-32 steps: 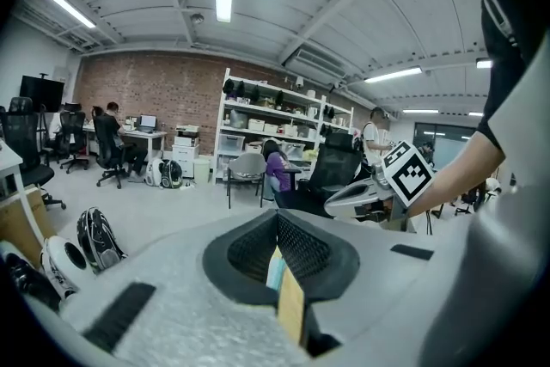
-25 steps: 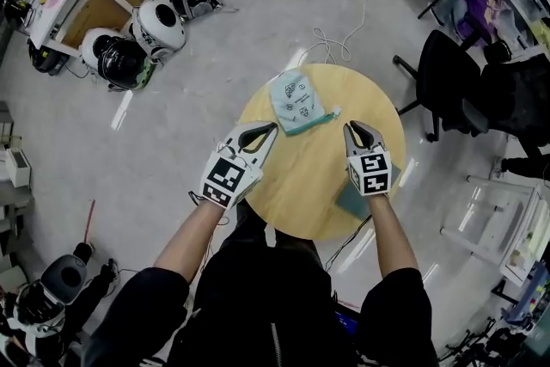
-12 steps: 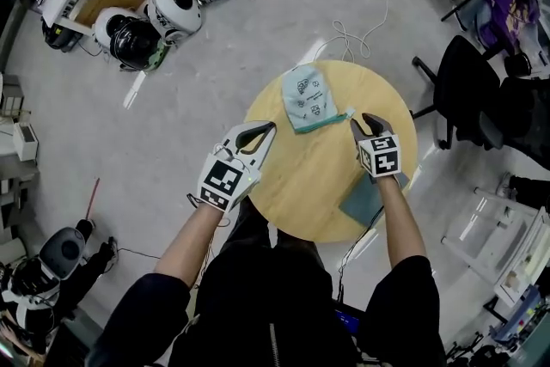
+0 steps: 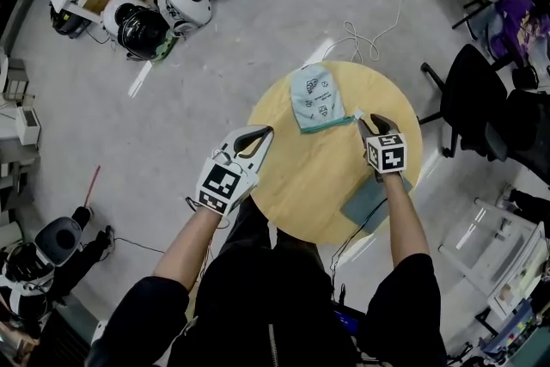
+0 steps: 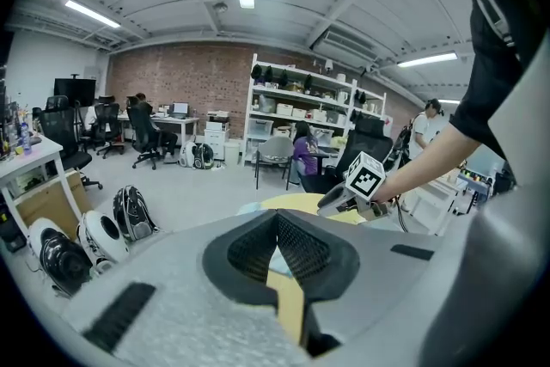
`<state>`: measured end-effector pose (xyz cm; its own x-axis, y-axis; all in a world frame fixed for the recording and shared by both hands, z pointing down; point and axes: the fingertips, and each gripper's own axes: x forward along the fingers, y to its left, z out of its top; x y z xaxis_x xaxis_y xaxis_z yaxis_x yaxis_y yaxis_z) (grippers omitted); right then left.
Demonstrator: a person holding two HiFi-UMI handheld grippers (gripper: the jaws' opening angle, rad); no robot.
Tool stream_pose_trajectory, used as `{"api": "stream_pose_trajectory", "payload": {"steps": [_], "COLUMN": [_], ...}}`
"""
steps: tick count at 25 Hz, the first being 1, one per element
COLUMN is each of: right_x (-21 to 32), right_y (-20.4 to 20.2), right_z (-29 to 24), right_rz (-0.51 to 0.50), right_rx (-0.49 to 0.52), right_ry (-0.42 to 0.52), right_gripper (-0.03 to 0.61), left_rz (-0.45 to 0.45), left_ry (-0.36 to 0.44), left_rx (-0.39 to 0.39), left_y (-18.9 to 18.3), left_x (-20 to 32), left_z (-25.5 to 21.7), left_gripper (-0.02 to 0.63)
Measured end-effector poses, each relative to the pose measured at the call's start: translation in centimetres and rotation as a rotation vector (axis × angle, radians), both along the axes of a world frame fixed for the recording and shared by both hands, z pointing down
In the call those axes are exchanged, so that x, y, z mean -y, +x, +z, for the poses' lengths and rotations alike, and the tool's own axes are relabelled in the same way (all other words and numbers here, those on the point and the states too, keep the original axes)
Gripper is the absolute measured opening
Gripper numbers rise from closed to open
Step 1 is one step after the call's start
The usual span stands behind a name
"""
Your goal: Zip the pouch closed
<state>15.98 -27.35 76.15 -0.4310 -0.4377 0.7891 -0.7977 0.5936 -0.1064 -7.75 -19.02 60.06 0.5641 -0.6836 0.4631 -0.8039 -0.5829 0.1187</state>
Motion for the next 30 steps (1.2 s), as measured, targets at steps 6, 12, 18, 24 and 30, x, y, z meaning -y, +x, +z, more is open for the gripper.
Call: {"api": "stream_pose_trajectory", "payload": {"steps": [6, 12, 18, 24, 30], "right_x": [0.2, 0.9, 0.6, -0.8, -3.2], "right_y": [0.5, 0.1, -1.4, -3.1, -4.0], "right_z": [1.0, 2.7, 3.8, 4.4, 4.9], "right_rz": [-0.327, -0.518, -0.730, -0.939, -1.007], "right_rx": [-0.237, -0.334, -0.426, -0.459, -0.436], "right_ry": [0.068, 0.105, 0.192, 0.222, 0.196], "right_gripper": [0.150, 0.150, 0.146, 0.147, 0.070], "left_rz": [-0.015, -0.040, -0.064, -0.072, -0.074], "left_ry": [-0.025, -0.051, -0.073, -0.085, -0.088], "left_rx": [0.013, 0.026, 0.029, 0.014, 0.004], "left_y": [-0.4, -0.8, -1.2, -0.6, -0.6], "left_x": [-0.7, -1.4, -1.9, -2.0, -2.4], "left_z": [0.9, 1.7, 2.7, 3.4, 3.5], "left_gripper": [0.006, 0.008, 0.006, 0.008, 0.007]}}
